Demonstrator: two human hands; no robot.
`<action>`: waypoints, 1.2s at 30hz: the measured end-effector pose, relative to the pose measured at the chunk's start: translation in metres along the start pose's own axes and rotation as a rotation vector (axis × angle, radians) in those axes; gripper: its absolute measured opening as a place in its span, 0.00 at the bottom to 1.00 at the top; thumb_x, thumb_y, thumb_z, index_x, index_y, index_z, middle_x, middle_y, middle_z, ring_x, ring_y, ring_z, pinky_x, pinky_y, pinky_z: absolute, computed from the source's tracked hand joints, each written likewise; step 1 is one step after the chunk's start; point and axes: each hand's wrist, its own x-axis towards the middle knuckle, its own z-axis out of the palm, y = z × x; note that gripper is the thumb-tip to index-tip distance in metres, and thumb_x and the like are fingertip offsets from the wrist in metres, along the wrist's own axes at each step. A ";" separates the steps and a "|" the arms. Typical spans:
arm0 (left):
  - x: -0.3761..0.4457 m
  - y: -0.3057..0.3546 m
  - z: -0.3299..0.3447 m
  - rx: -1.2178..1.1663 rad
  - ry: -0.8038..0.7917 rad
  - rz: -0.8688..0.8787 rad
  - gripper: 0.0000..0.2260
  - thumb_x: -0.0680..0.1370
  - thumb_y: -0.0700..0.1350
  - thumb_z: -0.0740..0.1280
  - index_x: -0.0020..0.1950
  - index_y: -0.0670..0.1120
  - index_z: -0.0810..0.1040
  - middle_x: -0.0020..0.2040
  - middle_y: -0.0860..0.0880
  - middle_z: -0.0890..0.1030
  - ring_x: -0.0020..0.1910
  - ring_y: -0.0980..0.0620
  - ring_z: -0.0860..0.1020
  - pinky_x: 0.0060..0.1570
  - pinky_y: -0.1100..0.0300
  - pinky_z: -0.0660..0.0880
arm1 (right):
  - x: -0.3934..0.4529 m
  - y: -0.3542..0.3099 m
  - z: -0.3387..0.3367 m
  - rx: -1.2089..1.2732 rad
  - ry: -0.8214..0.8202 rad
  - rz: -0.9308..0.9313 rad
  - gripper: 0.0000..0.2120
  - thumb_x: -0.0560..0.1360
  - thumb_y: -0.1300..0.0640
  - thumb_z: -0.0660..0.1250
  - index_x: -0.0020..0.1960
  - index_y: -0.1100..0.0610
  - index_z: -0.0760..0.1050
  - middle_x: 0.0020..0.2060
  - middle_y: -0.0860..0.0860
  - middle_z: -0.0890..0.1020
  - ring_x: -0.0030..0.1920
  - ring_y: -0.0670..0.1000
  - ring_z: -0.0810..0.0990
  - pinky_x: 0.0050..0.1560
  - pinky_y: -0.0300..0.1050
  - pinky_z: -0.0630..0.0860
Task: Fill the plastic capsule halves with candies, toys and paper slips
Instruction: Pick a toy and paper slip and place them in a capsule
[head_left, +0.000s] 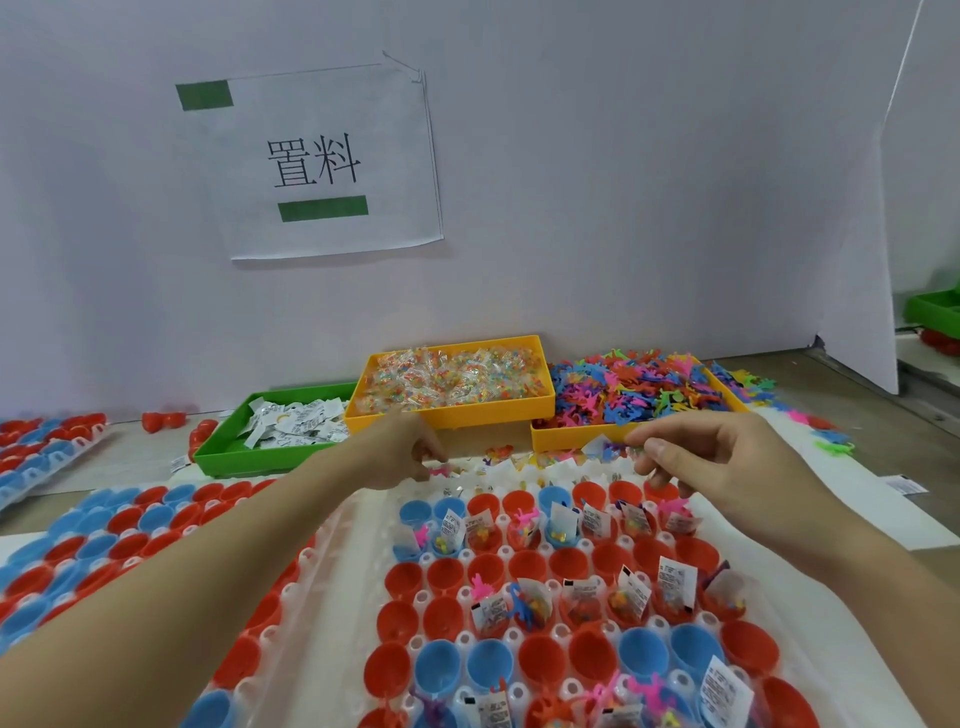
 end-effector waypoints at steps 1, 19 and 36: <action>0.004 0.000 0.001 0.008 -0.016 0.006 0.12 0.74 0.37 0.73 0.54 0.49 0.86 0.39 0.57 0.79 0.34 0.61 0.73 0.30 0.75 0.69 | 0.000 0.000 0.000 -0.005 0.000 -0.003 0.13 0.79 0.61 0.66 0.48 0.45 0.85 0.38 0.47 0.86 0.39 0.46 0.85 0.39 0.32 0.78; -0.075 0.035 -0.036 -0.423 0.460 0.053 0.05 0.72 0.35 0.75 0.41 0.43 0.81 0.34 0.52 0.83 0.34 0.53 0.81 0.40 0.61 0.79 | -0.001 -0.004 0.000 -0.021 0.031 -0.046 0.12 0.79 0.62 0.67 0.50 0.47 0.85 0.40 0.46 0.87 0.41 0.44 0.84 0.37 0.30 0.76; -0.138 0.060 0.014 -0.451 0.092 0.002 0.07 0.76 0.43 0.73 0.42 0.56 0.85 0.40 0.59 0.83 0.41 0.60 0.80 0.44 0.66 0.77 | 0.000 -0.002 0.003 -0.106 0.038 -0.054 0.12 0.79 0.62 0.67 0.49 0.47 0.84 0.39 0.43 0.86 0.41 0.40 0.83 0.35 0.27 0.75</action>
